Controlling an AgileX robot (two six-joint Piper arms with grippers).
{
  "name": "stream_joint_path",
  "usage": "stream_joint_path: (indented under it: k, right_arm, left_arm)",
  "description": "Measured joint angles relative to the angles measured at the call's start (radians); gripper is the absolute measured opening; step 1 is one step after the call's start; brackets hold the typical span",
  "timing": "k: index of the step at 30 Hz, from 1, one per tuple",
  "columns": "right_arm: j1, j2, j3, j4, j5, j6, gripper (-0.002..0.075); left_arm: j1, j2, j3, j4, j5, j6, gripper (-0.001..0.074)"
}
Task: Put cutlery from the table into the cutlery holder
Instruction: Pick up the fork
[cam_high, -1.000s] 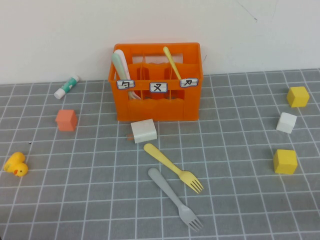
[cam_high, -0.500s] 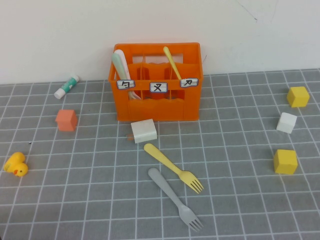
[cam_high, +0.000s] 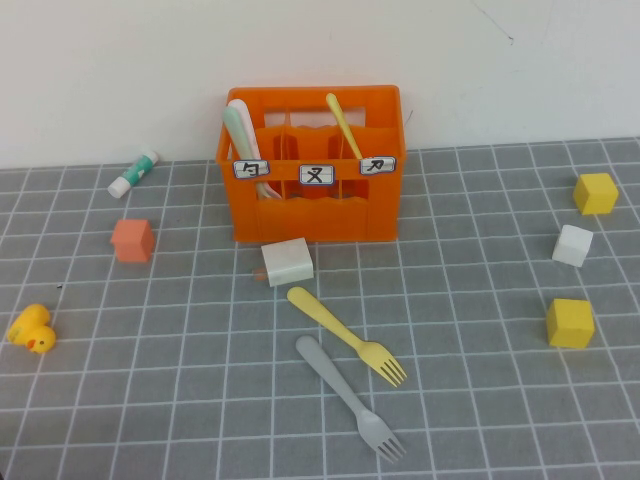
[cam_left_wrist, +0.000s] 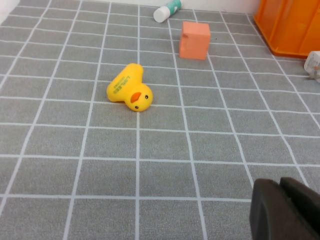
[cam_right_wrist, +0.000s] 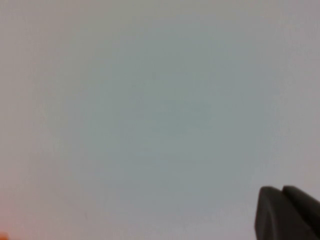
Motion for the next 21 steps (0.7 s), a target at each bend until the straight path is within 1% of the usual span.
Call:
stream_joint_path:
  k: [2, 4, 7, 11, 15, 18, 21]
  right_arm:
    - [0.0, 0.092, -0.086, 0.032, 0.132, -0.081, -0.0002]
    - [0.0, 0.193, -0.161, 0.092, 0.267, -0.207, -0.0002]
    - [0.0, 0.343, -0.245, 0.221, 0.437, -0.418, -0.0002]
    - [0.0, 0.557, -0.33, 0.411, 0.641, -0.635, -0.0002]
    - [0.007, 0.806, -0.37, 0.605, 0.698, -0.842, -0.0002]
    - [0.054, 0.968, -0.406, 0.642, 0.699, -0.919, -0.0002]
    - [0.14, 1.094, -0.471, 0.633, 0.699, -0.935, -0.0002]
  left_arm:
    - [0.0, 0.0, 0.0, 0.0, 0.0, 0.0, -0.0001]
    - [0.0, 0.0, 0.0, 0.0, 0.0, 0.0, -0.0001]
    - [0.0, 0.0, 0.0, 0.0, 0.0, 0.0, -0.0001]
    - [0.0, 0.0, 0.0, 0.0, 0.0, 0.0, -0.0001]
    - [0.0, 0.0, 0.0, 0.0, 0.0, 0.0, -0.0001]
    - [0.0, 0.0, 0.0, 0.0, 0.0, 0.002, -0.0001]
    - [0.0, 0.0, 0.0, 0.0, 0.0, 0.002, -0.0001]
